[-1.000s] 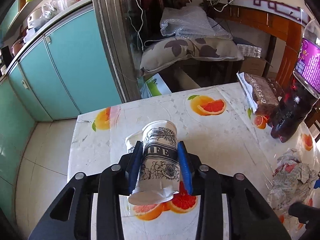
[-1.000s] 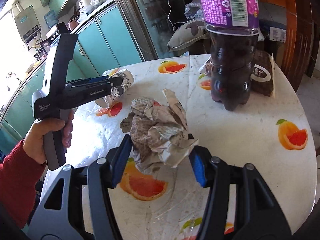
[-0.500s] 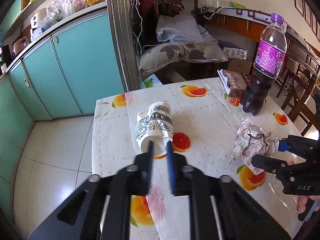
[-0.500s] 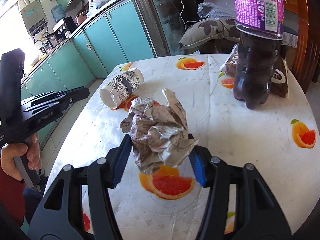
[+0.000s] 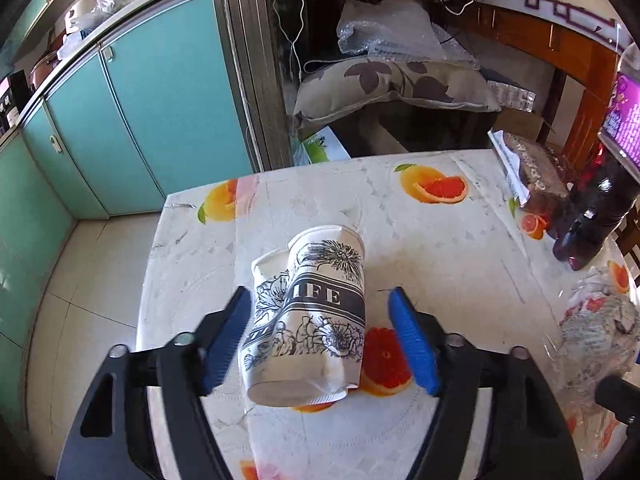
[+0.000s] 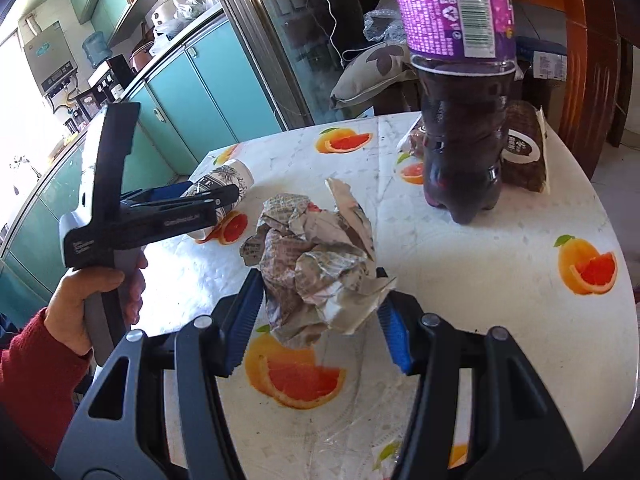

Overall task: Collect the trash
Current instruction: 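Carry the paper cup over the bin with the left while the right carries the foil wrapper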

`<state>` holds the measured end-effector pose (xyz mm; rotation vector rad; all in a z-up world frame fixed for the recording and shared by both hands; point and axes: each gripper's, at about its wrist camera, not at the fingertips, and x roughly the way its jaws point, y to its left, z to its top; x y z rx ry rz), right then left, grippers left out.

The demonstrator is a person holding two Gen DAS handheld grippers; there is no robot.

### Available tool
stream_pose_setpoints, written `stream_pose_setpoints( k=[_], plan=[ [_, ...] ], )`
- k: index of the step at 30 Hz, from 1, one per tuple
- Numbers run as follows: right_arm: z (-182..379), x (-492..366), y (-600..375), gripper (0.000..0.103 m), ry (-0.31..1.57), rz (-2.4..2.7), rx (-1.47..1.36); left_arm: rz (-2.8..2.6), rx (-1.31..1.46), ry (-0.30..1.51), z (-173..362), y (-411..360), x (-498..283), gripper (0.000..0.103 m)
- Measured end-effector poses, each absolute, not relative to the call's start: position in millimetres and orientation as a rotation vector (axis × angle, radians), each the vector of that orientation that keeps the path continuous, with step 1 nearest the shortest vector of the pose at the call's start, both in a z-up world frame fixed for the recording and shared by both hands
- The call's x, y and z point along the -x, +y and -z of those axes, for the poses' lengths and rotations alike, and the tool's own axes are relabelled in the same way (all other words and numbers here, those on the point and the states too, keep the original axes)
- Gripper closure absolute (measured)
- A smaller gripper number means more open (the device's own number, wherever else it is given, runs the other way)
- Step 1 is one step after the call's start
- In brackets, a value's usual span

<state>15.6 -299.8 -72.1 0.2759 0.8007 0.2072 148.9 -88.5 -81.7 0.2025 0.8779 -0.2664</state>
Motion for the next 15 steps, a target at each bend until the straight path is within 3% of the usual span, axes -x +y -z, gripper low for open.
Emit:
stream_pose_setpoints(
  k=[3,6,15],
  plan=[
    [71.0,-15.0,-300.4,0.049,0.797,-0.214,-0.273,0.251,-0.218,0.843,84.6,-93.2,-143.5,0.057],
    [70.7,-14.5,-298.8,0.049,0.795,-0.221,-0.269,0.250,-0.231,0.805,76.2,-91.2,-130.7,0.065],
    [67.0,-4.5,-281.7,0.049,0.759,-0.218,-0.220,0.315,-0.198,0.720,34.2,-52.3,-45.9,0.066]
  ],
)
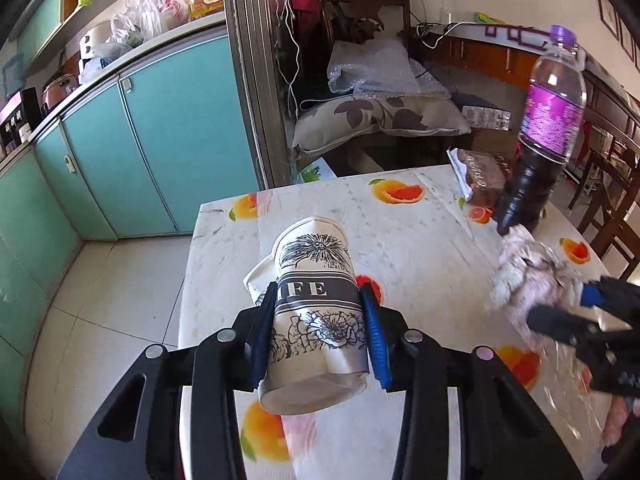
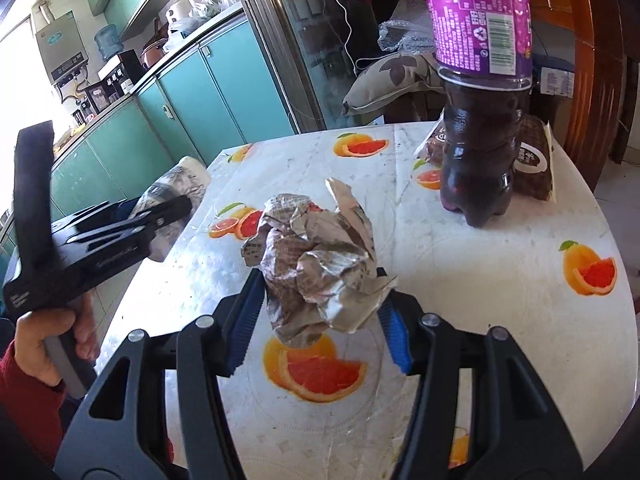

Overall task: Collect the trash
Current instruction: 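Carry the paper cup over the bin with the left while the right carries the foil wrapper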

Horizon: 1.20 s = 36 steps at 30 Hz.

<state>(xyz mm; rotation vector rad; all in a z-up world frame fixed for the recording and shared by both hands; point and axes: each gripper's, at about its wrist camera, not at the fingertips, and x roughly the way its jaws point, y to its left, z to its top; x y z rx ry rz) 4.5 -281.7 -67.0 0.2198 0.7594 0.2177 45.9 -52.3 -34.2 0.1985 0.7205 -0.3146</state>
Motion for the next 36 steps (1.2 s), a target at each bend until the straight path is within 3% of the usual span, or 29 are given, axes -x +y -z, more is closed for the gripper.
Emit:
stream_pose_setpoints(
  k=[7,15,36],
  plan=[
    [61.1,7.9,-266.3,0.049,0.734,-0.188,-0.140,0.294,-0.079,0.663,29.6,8.9,20.2,0.065],
    [64.1,31.4,-242.0,0.049,0.728,-0.154,-0.112,0.249,-0.047,0.701,58.7,34.2,17.1,0.065],
    [53.2,37.7,-156.5,0.049,0.746,-0.256,-0.086,0.210,0.030,0.678,50.2,78.7,26.7,0.064]
  ],
)
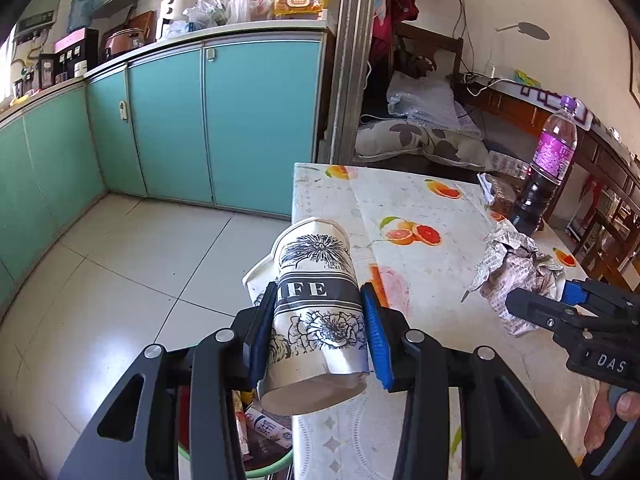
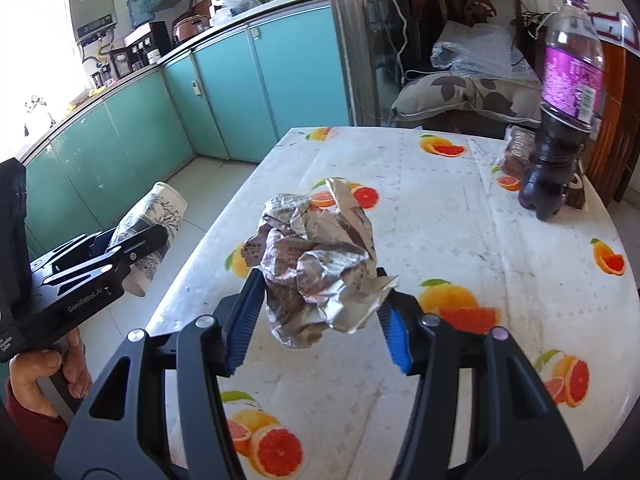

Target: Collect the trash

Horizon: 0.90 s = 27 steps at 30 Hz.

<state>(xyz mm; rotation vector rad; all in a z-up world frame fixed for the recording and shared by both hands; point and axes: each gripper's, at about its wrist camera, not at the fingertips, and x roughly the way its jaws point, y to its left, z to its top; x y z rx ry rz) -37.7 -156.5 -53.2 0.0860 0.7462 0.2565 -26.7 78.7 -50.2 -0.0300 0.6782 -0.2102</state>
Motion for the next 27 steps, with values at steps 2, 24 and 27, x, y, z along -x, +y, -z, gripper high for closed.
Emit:
stream_pose_setpoints(
  k=[2,24,27],
  plan=[
    [53.5,32.9,-137.7,0.049,0.755,-0.308,-0.073,0.180,0.043,0.687,51.7,90.6,24.1,0.064],
    [53.8,-4.6,-61.6,0.016,0.766,-0.418,-0.136,-0.069,0.145,0.777,89.4,179.5,17.0,0.008],
    [37.7,21.4,-84.9,0.004,0.625,-0.264,-0.084,-0.038,0.165,0.745,79.4,169.3,21.1,0.008]
  ],
)
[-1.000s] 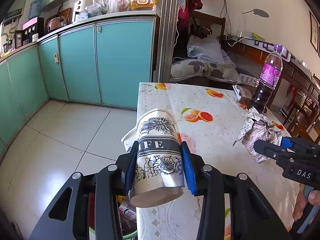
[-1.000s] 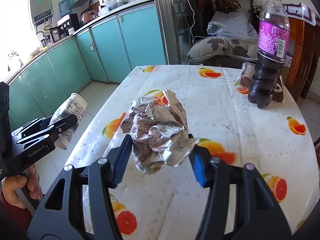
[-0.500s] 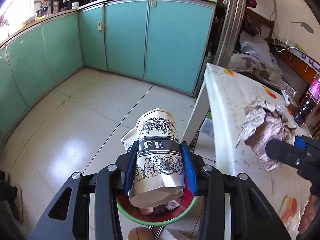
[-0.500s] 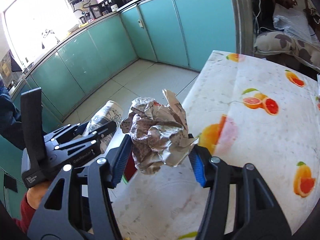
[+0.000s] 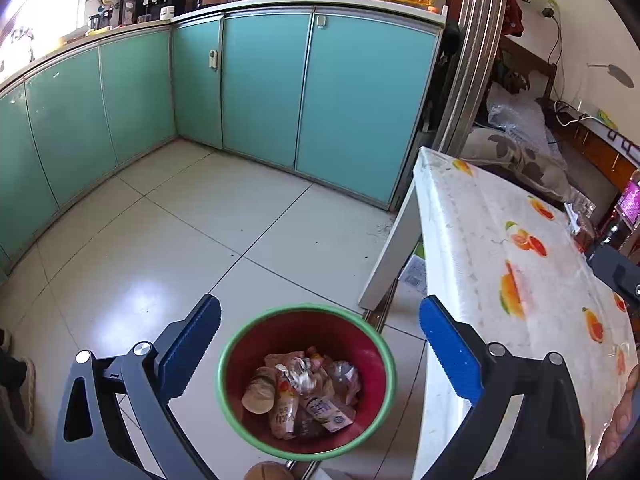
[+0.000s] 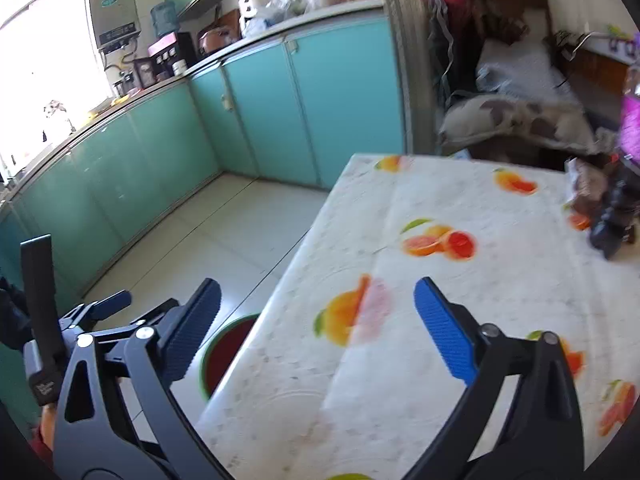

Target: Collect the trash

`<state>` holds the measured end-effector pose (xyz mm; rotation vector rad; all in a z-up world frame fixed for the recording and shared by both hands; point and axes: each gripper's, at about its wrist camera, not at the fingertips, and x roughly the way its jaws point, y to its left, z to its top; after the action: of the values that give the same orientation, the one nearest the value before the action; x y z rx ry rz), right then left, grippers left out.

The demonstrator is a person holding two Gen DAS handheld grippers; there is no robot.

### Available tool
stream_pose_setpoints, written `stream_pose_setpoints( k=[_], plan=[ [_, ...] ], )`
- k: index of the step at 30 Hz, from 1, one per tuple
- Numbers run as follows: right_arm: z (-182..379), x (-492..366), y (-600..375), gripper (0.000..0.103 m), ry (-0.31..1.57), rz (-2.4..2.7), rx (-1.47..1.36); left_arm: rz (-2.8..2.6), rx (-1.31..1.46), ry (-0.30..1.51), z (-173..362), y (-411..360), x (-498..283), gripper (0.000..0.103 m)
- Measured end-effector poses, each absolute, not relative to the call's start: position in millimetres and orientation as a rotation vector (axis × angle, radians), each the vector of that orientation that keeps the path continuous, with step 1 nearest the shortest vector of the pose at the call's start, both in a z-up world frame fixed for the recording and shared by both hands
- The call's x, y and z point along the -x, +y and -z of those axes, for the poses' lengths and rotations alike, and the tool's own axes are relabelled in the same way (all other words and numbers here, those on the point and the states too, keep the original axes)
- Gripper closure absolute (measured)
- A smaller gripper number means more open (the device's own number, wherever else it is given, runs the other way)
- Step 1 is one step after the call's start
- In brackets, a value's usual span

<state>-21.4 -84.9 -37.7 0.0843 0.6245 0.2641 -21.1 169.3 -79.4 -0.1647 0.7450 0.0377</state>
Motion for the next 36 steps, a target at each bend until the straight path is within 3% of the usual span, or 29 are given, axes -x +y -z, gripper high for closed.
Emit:
stream_pose_setpoints(
  k=[12,22,36],
  plan=[
    [6.8,99.0,-132.1,0.004,0.187,0.037,0.077,0.091,0.095,0.497,14.5,80.3,39.8,0.007],
    [9.7,98.6,-162.1,0.004,0.279,0.061,-0.053,0.073,0.105,0.321,2.5,59.6,59.6,0.007],
    [21.9,94.7,-151.9,0.004,0.301,0.057,-0.042,0.062,0.096,0.399,11.5,64.3,49.9,0.007]
  ],
)
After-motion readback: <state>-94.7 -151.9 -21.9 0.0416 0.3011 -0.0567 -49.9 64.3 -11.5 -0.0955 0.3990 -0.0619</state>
